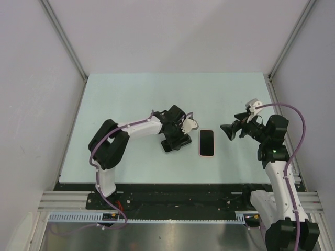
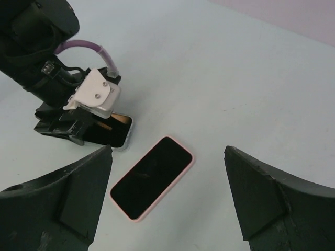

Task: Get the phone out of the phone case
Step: Pick up the phone at the center of the board, then adjust the phone.

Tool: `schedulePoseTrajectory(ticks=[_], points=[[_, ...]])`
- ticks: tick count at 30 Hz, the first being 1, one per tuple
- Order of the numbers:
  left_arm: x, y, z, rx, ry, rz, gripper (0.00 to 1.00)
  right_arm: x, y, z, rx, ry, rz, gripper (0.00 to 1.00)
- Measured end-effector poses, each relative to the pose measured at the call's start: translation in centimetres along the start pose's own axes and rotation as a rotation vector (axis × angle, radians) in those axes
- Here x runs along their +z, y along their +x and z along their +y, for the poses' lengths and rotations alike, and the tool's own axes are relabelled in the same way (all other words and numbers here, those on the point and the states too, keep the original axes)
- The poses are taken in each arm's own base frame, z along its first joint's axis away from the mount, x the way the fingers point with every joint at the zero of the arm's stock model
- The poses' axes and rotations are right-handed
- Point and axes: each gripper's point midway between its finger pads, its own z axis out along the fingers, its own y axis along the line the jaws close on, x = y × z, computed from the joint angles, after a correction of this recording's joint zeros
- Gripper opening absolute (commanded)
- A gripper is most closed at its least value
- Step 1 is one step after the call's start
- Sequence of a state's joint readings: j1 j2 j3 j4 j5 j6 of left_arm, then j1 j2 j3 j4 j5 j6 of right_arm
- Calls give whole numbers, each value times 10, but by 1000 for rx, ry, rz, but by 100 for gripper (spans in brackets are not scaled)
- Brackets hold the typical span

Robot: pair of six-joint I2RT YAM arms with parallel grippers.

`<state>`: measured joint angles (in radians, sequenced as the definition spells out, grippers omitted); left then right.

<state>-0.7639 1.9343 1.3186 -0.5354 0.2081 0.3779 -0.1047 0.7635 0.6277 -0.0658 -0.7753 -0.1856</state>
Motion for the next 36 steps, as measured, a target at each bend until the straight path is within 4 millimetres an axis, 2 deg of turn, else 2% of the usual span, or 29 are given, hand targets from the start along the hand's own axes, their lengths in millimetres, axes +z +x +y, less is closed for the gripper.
schedulePoseTrajectory(ticks=[4,7,12,19,22,26,30,36], points=[[-18,-10,-1,27,-10,-49,0,17,13,5,99,-46,39,90],[-38,-27,0,53,-32,-121,0,27,25,3,196,-58,73,89],[-63,-48,-1,88,-55,-222,0,38,32,5,316,-93,87,85],[-69,-46,-5,127,-47,-238,0,53,14,22,416,-236,76,81],[-79,-51,-8,154,-48,-264,0,61,10,33,445,-305,93,80],[-97,-62,-15,205,-60,-312,0,70,18,53,487,-395,147,80],[-108,-72,-30,271,-54,-347,0,73,29,64,519,-438,190,80],[-106,-76,-52,348,-30,-353,0,74,32,76,541,-497,231,79]])
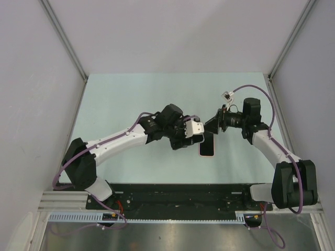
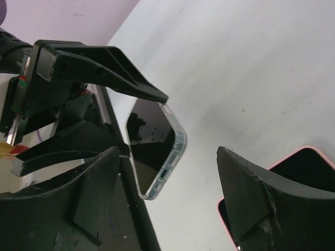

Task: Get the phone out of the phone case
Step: Adjust the phone.

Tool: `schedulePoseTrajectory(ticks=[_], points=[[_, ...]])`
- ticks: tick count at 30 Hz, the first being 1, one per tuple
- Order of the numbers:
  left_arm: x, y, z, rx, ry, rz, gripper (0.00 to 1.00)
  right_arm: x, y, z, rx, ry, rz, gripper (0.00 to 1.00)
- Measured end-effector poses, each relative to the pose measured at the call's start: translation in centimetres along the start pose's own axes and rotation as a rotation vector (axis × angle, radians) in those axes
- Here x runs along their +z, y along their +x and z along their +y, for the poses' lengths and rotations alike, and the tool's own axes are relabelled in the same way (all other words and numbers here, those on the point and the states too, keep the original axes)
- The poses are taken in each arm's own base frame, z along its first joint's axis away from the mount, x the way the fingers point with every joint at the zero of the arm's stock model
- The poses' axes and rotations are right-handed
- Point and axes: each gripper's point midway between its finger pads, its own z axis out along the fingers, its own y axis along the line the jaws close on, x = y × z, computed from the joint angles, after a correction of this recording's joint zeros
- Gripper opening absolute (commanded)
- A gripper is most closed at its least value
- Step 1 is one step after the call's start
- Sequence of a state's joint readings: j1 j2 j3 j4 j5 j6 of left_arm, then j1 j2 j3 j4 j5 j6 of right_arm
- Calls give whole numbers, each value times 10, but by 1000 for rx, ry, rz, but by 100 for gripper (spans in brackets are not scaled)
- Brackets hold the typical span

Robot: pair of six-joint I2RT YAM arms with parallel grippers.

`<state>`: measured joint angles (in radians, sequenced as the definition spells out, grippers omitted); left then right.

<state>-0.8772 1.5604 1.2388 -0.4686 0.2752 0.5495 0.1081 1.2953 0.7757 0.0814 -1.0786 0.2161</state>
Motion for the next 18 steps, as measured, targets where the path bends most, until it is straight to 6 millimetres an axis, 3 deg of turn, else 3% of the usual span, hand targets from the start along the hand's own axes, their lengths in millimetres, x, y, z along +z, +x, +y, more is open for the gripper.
schedulePoseTrajectory(ticks=[9,18], points=[[1,-1,-1,29,-8,4,0,8,30,20,11,-77,112,79],[3,-6,-4,55,-12,-2,0,13,46,23,37,-107,167,68]])
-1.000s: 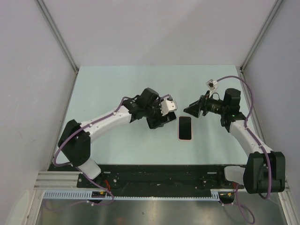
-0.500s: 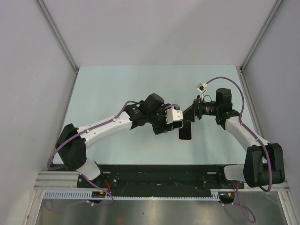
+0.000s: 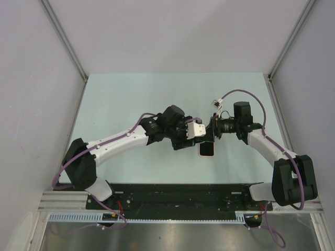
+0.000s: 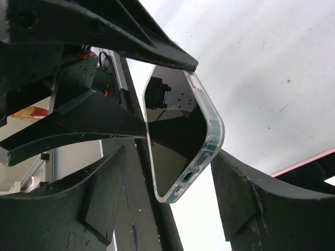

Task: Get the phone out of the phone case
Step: Adjust the phone.

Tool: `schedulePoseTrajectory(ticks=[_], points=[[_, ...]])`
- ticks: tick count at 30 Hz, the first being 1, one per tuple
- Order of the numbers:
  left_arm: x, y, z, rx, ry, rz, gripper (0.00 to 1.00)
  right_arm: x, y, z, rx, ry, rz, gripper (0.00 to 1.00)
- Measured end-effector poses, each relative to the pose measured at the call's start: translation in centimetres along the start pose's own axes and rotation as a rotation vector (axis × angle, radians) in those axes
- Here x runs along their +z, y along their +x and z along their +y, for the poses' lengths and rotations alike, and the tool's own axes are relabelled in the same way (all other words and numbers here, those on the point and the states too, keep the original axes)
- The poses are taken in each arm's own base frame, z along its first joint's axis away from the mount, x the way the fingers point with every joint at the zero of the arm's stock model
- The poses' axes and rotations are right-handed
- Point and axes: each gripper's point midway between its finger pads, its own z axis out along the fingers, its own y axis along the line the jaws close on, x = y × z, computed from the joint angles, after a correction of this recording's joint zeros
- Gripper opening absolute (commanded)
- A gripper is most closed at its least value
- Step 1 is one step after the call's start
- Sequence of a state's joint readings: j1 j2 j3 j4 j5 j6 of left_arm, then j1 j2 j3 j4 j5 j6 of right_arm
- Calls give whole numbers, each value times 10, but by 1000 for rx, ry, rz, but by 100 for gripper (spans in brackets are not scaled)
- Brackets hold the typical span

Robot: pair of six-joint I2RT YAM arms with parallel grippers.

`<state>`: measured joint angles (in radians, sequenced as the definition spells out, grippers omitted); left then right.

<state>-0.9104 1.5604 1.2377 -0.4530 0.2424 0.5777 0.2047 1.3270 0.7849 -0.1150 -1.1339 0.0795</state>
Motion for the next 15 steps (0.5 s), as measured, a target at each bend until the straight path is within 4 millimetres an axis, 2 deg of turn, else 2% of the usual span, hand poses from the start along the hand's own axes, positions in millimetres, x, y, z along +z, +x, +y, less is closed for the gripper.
schedulePoseTrajectory(ticks=[11,14,15], points=[[3,-8,-5,30,-2,-15,0,8,8,-4,74,-18,30,59],[3,-10,-6,35,-4,-18,0,10,9,-2,83,-27,35,51],[3,-10,-6,37,-5,-16,0,11,9,-1,87,-33,36,45]])
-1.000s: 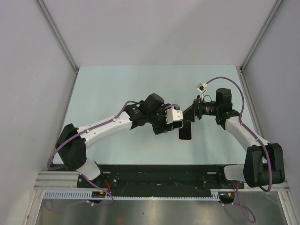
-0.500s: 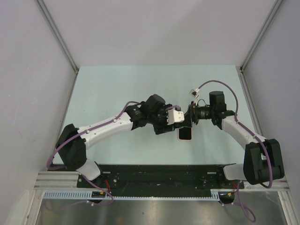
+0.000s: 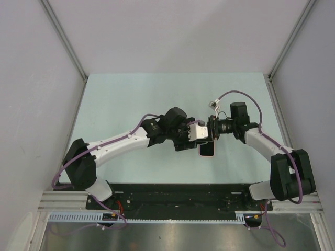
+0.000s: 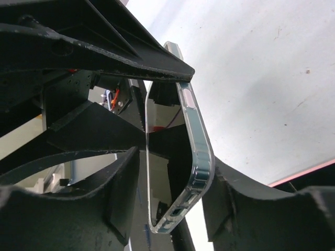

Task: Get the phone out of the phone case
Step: Adjust the phone.

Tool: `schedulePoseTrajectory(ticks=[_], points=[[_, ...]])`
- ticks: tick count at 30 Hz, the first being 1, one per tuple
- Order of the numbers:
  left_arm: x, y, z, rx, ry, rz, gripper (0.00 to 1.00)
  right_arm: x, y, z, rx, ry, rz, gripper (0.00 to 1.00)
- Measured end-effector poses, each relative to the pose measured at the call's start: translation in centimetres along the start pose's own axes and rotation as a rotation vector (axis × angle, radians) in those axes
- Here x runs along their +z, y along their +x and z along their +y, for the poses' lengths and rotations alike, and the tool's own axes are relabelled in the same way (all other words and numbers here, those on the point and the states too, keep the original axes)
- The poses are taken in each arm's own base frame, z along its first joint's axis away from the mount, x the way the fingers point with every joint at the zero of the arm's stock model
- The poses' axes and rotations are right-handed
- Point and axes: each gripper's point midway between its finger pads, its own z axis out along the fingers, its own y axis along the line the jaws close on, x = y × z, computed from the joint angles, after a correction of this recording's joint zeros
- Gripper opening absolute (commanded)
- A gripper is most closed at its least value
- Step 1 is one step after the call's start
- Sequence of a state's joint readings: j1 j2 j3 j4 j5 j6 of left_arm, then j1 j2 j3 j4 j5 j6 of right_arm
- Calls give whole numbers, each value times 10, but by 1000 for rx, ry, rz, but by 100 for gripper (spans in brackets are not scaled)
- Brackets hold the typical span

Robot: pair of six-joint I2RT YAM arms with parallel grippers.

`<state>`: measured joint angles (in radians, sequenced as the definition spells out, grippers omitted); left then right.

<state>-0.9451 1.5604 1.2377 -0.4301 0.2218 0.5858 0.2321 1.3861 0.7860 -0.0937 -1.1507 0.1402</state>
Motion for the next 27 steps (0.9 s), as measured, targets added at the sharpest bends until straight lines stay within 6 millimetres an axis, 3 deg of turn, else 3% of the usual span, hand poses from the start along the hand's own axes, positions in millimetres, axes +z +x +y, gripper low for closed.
schedulePoseTrajectory(ticks=[7,8,9,14,16,20,22,24,25,27], points=[[1,-1,-1,14,-7,3,0,1,1,1,45,-11,6,21],[0,-1,0,20,-11,7,0,1,2,1,59,-10,7,15],[1,-1,0,27,-15,10,0,1,2,2,81,-9,9,2],[1,-10,8,39,-53,-20,3,5,6,0,71,-6,23,0],[-3,-14,20,35,-94,-37,10,6,12,-3,88,7,37,0],[-3,-18,19,40,-94,-48,23,6,10,-2,66,6,31,0],[-5,-19,18,35,-96,-51,40,5,8,-3,57,8,23,0],[-10,-23,19,23,-105,-61,49,1,3,-4,43,11,6,0],[-14,-24,21,20,-111,-68,60,-1,1,-5,37,14,-3,0],[-26,-29,27,-4,-135,-92,68,-6,-5,-6,21,26,-27,0]])
